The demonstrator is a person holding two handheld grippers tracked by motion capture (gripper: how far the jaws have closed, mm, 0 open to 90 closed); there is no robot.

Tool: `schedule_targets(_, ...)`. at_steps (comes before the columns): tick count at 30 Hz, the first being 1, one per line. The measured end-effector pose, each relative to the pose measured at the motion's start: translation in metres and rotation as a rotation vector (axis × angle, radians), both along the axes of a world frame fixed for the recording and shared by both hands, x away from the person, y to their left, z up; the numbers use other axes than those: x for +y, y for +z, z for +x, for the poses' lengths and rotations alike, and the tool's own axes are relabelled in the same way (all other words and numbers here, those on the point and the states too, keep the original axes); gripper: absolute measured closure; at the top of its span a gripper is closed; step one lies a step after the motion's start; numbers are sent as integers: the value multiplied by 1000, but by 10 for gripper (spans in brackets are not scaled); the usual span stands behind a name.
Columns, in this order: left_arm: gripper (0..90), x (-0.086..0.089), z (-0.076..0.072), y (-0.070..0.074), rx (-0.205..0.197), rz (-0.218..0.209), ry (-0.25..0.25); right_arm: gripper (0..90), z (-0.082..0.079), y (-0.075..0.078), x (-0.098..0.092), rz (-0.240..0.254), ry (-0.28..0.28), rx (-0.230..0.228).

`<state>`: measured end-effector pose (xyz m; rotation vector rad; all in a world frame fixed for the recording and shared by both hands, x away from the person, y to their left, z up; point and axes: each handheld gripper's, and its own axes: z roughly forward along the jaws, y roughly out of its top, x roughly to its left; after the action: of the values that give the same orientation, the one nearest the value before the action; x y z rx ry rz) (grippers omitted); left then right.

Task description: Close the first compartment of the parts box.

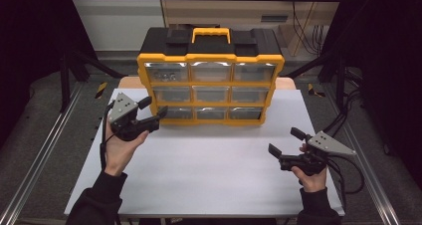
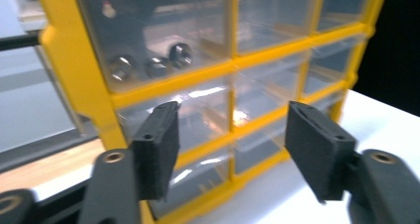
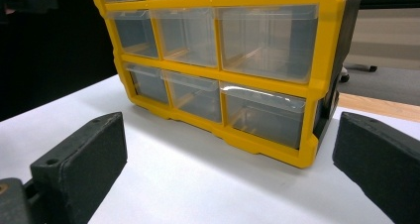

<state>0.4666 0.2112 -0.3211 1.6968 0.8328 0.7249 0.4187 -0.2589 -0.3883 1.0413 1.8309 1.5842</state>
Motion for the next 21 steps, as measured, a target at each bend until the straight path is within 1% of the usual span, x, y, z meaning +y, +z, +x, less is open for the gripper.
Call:
schedule_targets(1, 312, 1, -3, -2, -2, 6, -3, 9, 0, 0, 0, 1, 1, -2)
schedule_targets(2, 282, 2, -6, -4, 0, 0, -9, 8, 0, 0, 0, 2, 1, -2)
schedule_targets(4, 238, 4, -11, -8, 16, -28, -26, 8, 0, 0, 0, 1, 0, -1)
schedule_targets(8, 124, 6, -21, -19, 30, -47, -30, 8, 0, 0, 0, 1, 1, -1)
schedule_targets(10, 84, 9, -25, -25, 36, -59, -35, 7, 0, 0, 0, 1, 1, -1)
schedule_targets(11, 76, 10, -27, -29, 38, -74, -38, 7, 0, 0, 0, 3, 0, -2)
schedule_targets(13, 63, 13, -29, -36, 40, -75, -46, 7, 0, 0, 0, 2, 0, -2)
schedule_targets(18, 53, 22, -32, -51, 38, -94, -47, 7, 0, -1, 0, -3, 6, -3)
schedule_targets(19, 53, 24, -32, -54, 40, -95, -47, 7, 0, -1, 0, -7, 8, -4)
schedule_targets(21, 53, 26, -31, -56, 44, -82, -47, 7, 1, -1, 0, -7, 6, -4)
